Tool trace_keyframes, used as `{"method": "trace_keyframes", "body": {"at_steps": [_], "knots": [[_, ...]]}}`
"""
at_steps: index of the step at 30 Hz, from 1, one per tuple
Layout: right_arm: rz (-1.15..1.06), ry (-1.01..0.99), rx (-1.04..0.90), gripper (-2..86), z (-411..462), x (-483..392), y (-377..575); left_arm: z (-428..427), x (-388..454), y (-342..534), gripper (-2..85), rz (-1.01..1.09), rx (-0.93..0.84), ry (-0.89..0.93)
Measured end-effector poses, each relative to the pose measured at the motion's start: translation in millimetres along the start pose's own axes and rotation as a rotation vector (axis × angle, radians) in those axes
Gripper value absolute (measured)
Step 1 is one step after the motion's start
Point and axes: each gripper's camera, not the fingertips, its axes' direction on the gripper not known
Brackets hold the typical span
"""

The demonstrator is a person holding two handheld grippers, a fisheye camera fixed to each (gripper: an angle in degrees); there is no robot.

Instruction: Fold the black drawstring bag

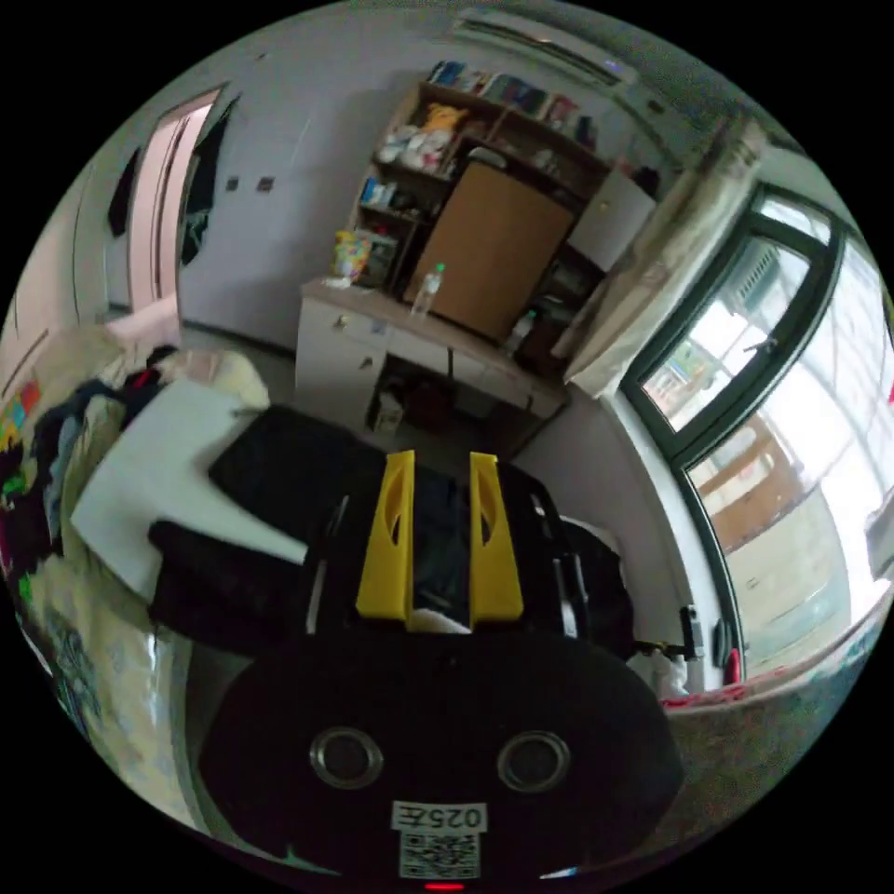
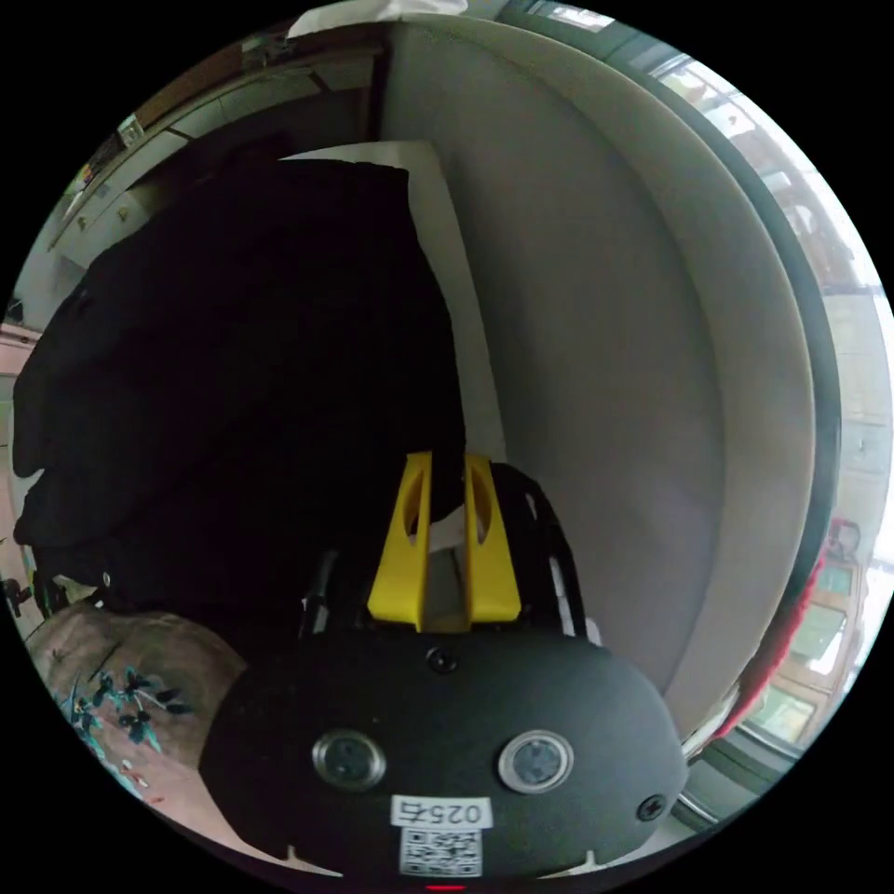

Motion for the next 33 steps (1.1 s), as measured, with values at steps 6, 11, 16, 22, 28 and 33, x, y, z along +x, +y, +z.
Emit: {"method": "trace_keyframes", "body": {"at_steps": [6, 11, 16, 22, 28, 33], "knots": [[0.007, -0.093, 0.301, 1.0, -126, -38, 37, 14, -127, 68, 11.2, -0.216, -0.102, -0.215], [-0.454, -0.632, 0.246, 8.9, -187, -176, 43, 45, -214, 89, 12.2, -0.265, -0.272, -0.258], [-0.951, -0.801, 0.144, 14.5, -235, -388, 71, 54, -271, 63, 12.3, -0.209, -0.341, -0.306], [-1.345, -0.559, 0.241, 13.9, -285, -606, 135, 100, -340, 25, 12.3, -0.247, -0.479, -0.131], [-1.413, -0.019, 0.226, 0.9, -249, -736, 175, 132, -382, 12, 6.6, -0.465, -0.643, 0.112], [-1.369, -0.111, 0.233, -0.8, -297, -726, 174, 90, -384, 4, 0.2, -0.430, -0.575, 0.175]]}}
